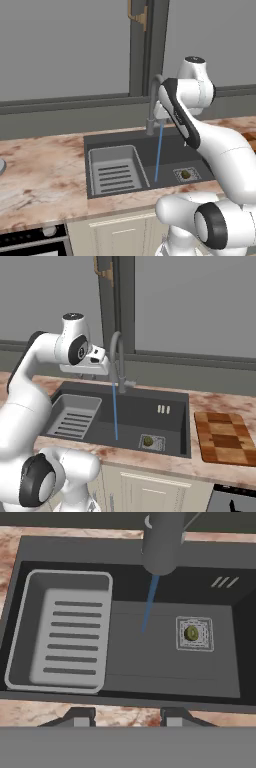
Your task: Pick the kiwi from the sink and place it on the cutting board to airdry. Then turn off the sink faucet.
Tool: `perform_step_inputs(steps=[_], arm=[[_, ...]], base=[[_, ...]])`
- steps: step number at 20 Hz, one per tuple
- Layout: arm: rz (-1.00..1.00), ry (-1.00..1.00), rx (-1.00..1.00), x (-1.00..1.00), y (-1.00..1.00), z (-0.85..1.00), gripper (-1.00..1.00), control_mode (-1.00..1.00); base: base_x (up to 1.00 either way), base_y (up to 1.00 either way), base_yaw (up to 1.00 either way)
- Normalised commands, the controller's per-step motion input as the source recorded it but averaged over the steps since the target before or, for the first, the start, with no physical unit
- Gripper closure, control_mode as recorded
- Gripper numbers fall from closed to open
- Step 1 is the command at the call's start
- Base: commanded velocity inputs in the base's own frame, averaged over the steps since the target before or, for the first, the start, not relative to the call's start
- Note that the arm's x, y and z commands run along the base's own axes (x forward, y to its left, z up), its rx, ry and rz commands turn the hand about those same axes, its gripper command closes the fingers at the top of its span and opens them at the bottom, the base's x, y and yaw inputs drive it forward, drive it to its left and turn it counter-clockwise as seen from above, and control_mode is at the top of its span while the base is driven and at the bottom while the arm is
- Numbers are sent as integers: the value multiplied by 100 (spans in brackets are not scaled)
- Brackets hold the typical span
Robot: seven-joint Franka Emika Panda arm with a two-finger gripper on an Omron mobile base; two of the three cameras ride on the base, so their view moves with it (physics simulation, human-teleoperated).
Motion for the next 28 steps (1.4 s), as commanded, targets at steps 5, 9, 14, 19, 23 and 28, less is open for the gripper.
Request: perform_step_inputs(steps=[5, 9, 14, 19, 23, 28], arm=[[0, -5, 0, -19, 0, 0, -100, -100], [0, -6, 0, -23, -31, -17, -100, -100], [2, -2, 0, 0, -56, -22, -100, -100], [6, -3, 0, 3, -53, -14, -100, -100], [3, -1, 0, 9, -41, -26, -100, -100], [0, 1, -5, 21, -25, -57, -100, -100]], base=[[0, 0, 0], [0, 0, 0], [0, 0, 0], [0, 0, 0], [0, 0, 0], [0, 0, 0]])
